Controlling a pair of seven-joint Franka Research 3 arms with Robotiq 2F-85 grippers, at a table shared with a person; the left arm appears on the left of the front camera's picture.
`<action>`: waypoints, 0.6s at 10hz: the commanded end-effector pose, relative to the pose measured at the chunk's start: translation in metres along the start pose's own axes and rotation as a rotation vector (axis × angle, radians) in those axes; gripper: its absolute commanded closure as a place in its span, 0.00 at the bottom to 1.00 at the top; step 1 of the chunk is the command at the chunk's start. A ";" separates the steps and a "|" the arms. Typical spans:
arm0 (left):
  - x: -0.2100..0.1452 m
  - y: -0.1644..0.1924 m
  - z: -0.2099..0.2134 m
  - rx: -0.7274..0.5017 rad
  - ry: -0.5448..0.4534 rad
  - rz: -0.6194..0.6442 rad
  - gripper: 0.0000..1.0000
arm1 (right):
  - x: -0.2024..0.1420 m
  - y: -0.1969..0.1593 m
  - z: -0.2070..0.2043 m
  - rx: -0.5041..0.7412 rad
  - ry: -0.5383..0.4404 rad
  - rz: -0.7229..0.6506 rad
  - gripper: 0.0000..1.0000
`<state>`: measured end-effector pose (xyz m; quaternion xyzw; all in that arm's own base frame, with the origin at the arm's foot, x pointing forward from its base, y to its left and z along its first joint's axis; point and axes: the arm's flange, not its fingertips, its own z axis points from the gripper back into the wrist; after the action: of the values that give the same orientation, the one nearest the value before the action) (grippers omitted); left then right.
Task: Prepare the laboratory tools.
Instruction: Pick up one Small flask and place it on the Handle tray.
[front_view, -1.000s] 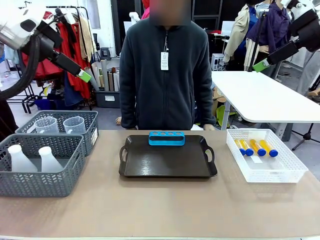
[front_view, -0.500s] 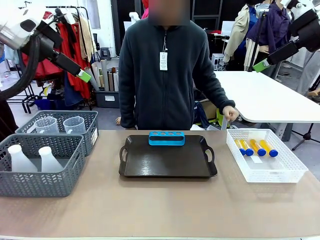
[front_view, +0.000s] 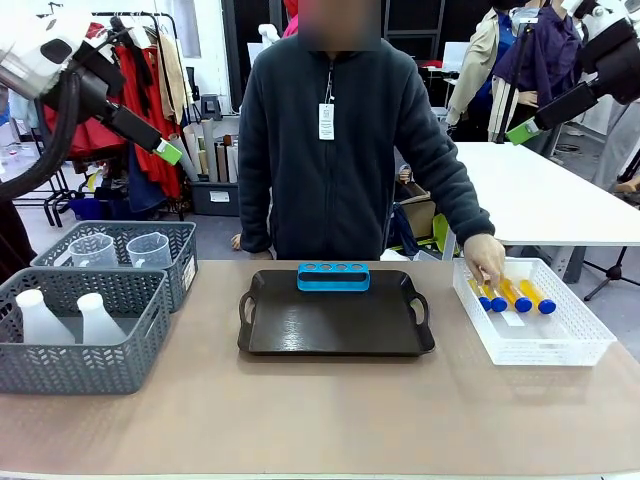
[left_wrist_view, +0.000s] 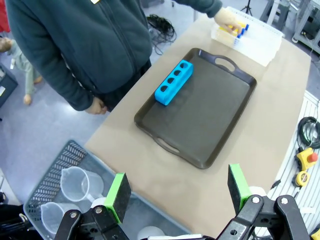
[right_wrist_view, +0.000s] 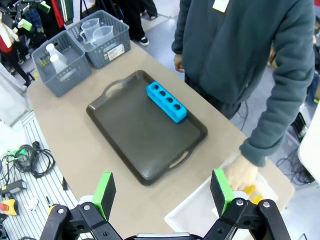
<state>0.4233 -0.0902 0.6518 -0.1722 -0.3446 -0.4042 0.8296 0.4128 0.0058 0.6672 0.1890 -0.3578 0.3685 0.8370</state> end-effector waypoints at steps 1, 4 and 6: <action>0.003 -0.006 0.001 0.026 0.094 -0.026 0.00 | 0.002 0.001 0.001 0.016 -0.020 0.002 0.00; 0.000 -0.016 0.018 0.122 0.272 -0.005 0.00 | 0.002 0.001 0.001 0.016 -0.020 0.002 0.00; -0.003 -0.018 0.032 0.158 0.348 -0.016 0.00 | 0.002 0.001 0.001 0.016 -0.020 0.002 0.00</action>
<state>0.3987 -0.0813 0.6616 -0.0418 -0.2436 -0.4065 0.8796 0.4127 0.0058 0.6672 0.1889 -0.3576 0.3684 0.8371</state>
